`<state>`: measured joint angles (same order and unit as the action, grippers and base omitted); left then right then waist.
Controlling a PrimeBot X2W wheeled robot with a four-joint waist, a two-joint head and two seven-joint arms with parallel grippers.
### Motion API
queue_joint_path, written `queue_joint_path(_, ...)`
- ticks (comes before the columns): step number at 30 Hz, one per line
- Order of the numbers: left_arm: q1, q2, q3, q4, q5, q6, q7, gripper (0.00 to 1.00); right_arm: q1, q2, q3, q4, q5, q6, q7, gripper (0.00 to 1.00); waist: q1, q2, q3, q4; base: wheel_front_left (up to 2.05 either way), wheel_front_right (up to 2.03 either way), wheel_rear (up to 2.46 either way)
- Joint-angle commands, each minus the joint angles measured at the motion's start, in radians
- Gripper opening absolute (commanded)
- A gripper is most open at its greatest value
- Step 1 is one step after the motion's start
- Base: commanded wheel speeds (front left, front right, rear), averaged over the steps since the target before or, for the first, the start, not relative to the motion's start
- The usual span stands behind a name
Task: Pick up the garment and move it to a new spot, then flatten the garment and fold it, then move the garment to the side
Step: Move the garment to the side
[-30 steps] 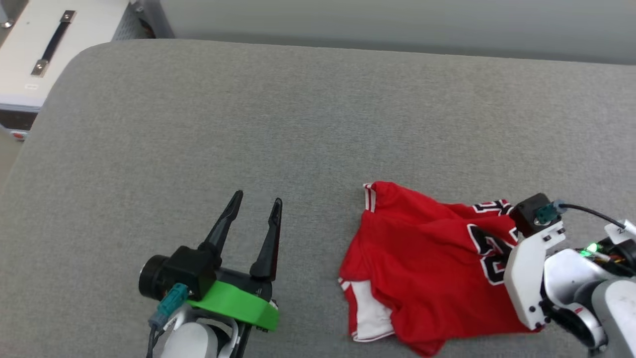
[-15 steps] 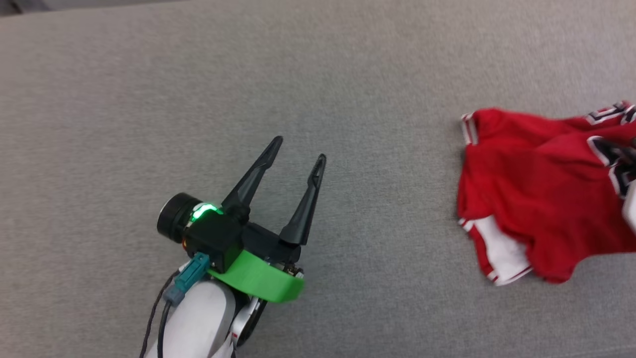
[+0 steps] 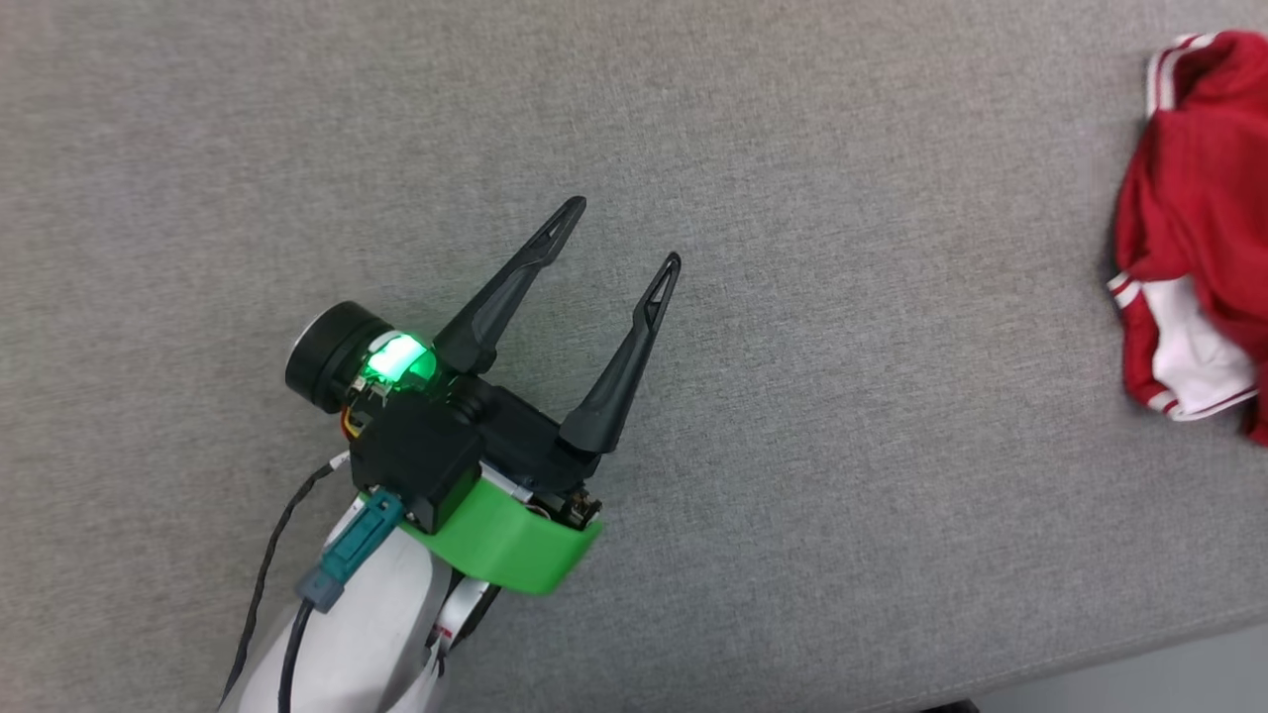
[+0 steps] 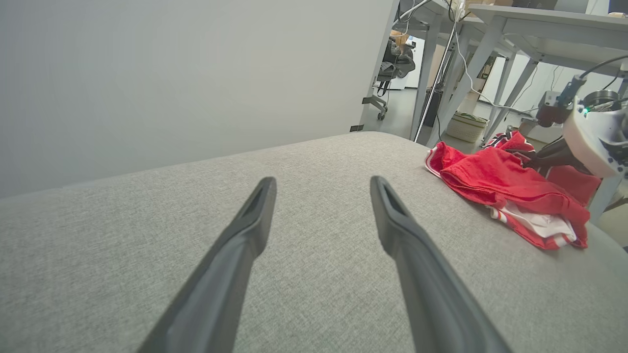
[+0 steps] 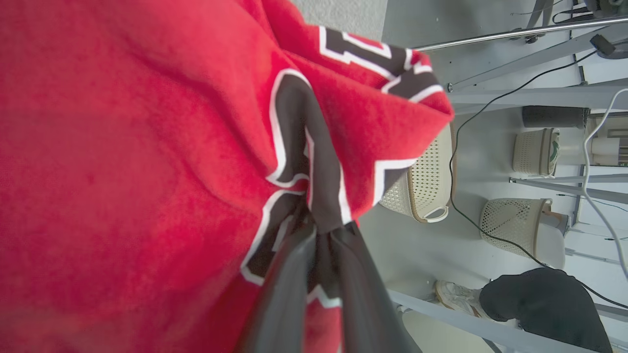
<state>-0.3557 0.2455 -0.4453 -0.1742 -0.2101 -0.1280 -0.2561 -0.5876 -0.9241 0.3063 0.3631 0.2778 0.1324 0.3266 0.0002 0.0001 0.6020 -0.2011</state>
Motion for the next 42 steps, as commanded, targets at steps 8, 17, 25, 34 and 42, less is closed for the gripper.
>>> queue_joint_path(8,-0.032,0.005,0.008,-0.029,0.007,-0.003,-0.006,1.00,-0.118,0.037,-0.079,0.147,-0.070,-0.002,-0.089,0.15,-0.0002,-0.0001,0.078,-0.008,0.00,0.00,0.00)
queue_joint_path(17,-0.023,-0.021,0.024,-0.008,-0.002,-0.003,-0.006,1.00,-0.113,0.092,-0.146,0.141,-0.141,-0.002,-0.094,1.00,-0.0002,-0.0001,0.014,0.018,0.00,0.00,0.00)
queue_joint_path(25,0.036,-0.068,0.094,0.061,-0.030,-0.003,-0.006,1.00,-0.078,0.146,-0.171,0.021,-0.136,-0.002,-0.093,1.00,-0.0002,-0.0001,-0.152,0.057,0.00,0.00,0.00)
queue_joint_path(34,0.181,-0.130,0.249,0.163,-0.046,-0.003,-0.006,1.00,0.050,0.350,-0.192,-0.186,-0.036,-0.002,-0.180,1.00,-0.0002,-0.0001,-0.398,0.127,0.00,0.00,0.00)
queue_joint_path(42,0.269,-0.148,0.311,0.202,-0.048,-0.003,-0.006,1.00,0.221,0.523,-0.249,-0.288,-0.005,-0.002,-0.304,1.00,-0.0002,-0.0001,-0.521,0.182,0.00,0.00,0.00)
